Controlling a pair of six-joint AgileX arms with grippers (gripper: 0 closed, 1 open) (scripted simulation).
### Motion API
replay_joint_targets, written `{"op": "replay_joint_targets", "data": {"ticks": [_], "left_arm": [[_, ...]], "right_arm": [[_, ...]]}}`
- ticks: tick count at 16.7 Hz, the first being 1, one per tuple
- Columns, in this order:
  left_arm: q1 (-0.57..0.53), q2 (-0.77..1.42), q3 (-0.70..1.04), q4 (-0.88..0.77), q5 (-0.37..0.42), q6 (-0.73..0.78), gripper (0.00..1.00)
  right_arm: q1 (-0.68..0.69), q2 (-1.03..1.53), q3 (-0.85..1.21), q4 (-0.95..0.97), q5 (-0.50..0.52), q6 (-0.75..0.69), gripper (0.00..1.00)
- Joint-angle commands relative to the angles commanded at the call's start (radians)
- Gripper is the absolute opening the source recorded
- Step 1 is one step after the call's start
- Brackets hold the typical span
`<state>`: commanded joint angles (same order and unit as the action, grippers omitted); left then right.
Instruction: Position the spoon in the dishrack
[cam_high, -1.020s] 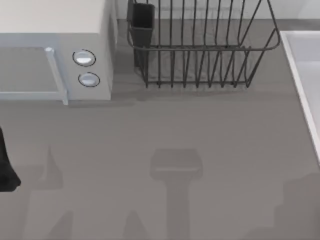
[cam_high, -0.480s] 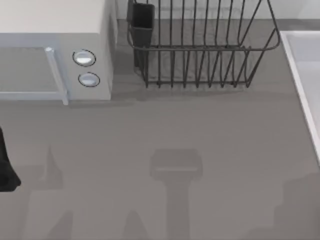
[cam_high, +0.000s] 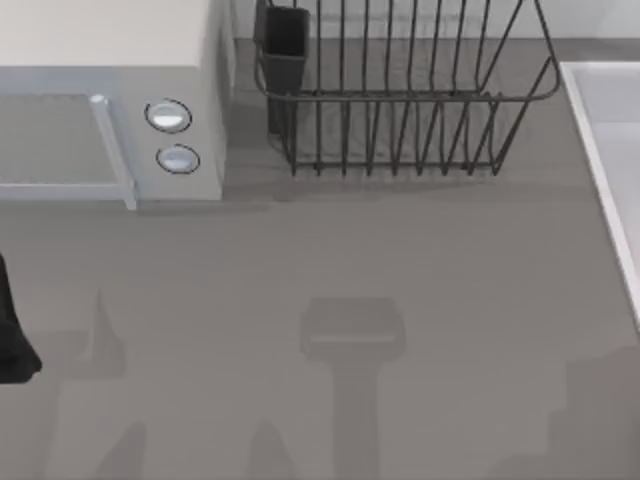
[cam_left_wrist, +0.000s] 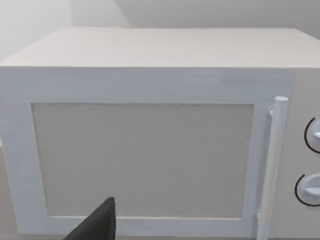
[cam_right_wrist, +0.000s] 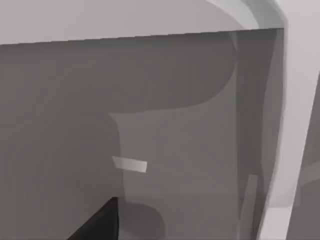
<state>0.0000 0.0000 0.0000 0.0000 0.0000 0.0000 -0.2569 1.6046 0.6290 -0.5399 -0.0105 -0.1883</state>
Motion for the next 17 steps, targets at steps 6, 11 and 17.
{"op": "replay_joint_targets", "data": {"ticks": [6, 11, 17], "left_arm": [[0.0, 0.0, 0.0, 0.0, 0.0, 0.0, 1.0], [0.0, 0.0, 0.0, 0.0, 0.0, 0.0, 1.0], [0.0, 0.0, 0.0, 0.0, 0.0, 0.0, 1.0]], "right_arm": [[-0.004, -0.067, 0.045, -0.083, -0.006, -0.002, 0.0], [-0.01, -0.091, 0.239, -0.303, -0.006, -0.01, 0.0], [-0.015, -0.167, 0.555, -0.742, -0.006, -0.016, 0.0]]}}
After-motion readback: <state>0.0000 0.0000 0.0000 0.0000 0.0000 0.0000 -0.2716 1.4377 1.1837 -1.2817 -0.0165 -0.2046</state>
